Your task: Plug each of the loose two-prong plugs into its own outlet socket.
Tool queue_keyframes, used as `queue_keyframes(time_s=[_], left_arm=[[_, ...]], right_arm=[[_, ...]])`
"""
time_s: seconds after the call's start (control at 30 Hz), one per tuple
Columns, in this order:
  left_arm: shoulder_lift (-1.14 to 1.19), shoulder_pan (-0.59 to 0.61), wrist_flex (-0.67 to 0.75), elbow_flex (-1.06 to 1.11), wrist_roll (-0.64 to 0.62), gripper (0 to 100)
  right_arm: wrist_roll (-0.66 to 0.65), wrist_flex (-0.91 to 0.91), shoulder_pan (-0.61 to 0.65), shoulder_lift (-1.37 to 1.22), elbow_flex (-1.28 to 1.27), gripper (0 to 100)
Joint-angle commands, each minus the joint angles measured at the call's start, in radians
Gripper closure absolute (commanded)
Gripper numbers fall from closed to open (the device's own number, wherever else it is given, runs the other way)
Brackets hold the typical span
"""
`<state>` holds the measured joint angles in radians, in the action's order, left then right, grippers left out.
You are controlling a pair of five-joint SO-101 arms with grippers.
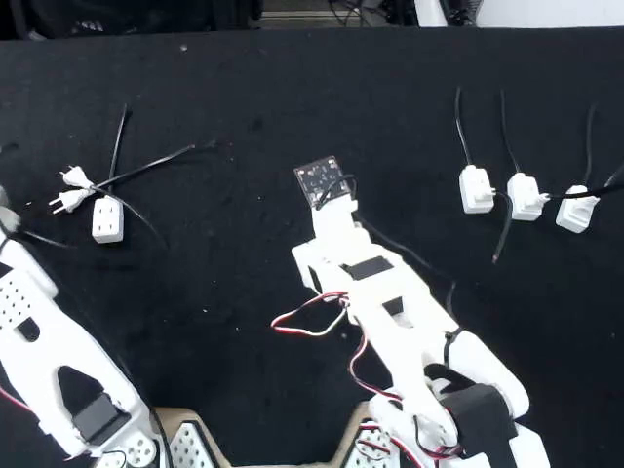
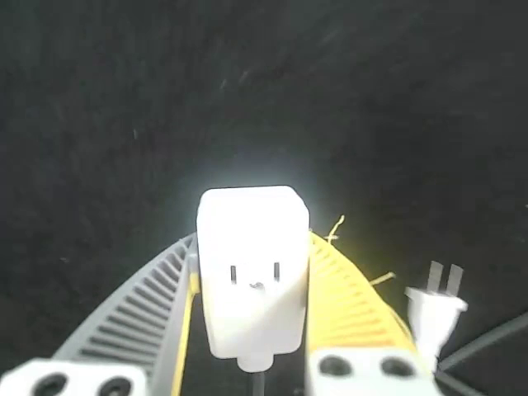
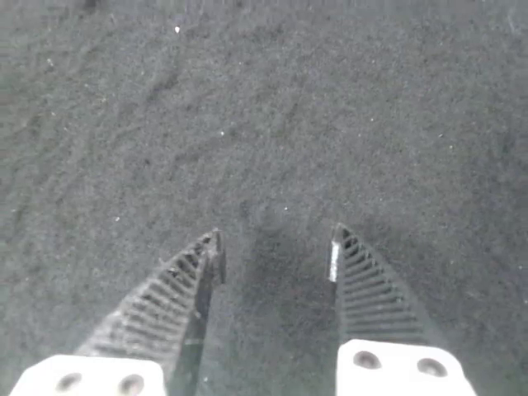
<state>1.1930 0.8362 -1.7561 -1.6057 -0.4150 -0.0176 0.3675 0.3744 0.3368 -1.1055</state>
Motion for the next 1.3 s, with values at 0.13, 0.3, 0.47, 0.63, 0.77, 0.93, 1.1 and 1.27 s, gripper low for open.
queue_keyframes(time_s=[0.13, 0.3, 0.47, 0.63, 0.77, 0.93, 1.1, 1.27], left_arm=[[-0.385, 0.005, -0.009, 0.102, 0.388, 97], [-0.589, -0.036, -0.008, 0.32, 0.598, 97], [-0.844, -0.107, -0.008, 0.631, 0.726, 97], [-1.135, -0.282, -0.005, 1.05, 0.813, 97], [-1.358, -0.498, 0.002, 1.386, 0.829, 97], [-1.557, -0.765, 0.155, 1.785, 0.822, 97], [-1.669, -0.964, 0.367, 2.104, 0.79, 97], [-1.705, -1.092, 0.594, 2.328, 0.68, 97]], right_arm=[[-0.009, -0.025, -0.005, 0.045, 0.002, 80.4], [-0.008, -0.026, -0.005, 0.045, -0.002, 80.4], [-0.006, -0.02, -0.008, 0.054, -0.005, 80.4], [-0.002, 0.023, -0.012, 0.074, 0.002, 80.4], [-0.002, 0.094, -0.023, 0.173, -0.007, 80.4], [0.032, 0.078, -0.138, 0.272, -0.054, 80.9], [0.133, 0.064, -0.247, 0.298, -0.058, 93.7], [0.167, 0.012, -0.302, 0.297, -0.067, 96.2]])
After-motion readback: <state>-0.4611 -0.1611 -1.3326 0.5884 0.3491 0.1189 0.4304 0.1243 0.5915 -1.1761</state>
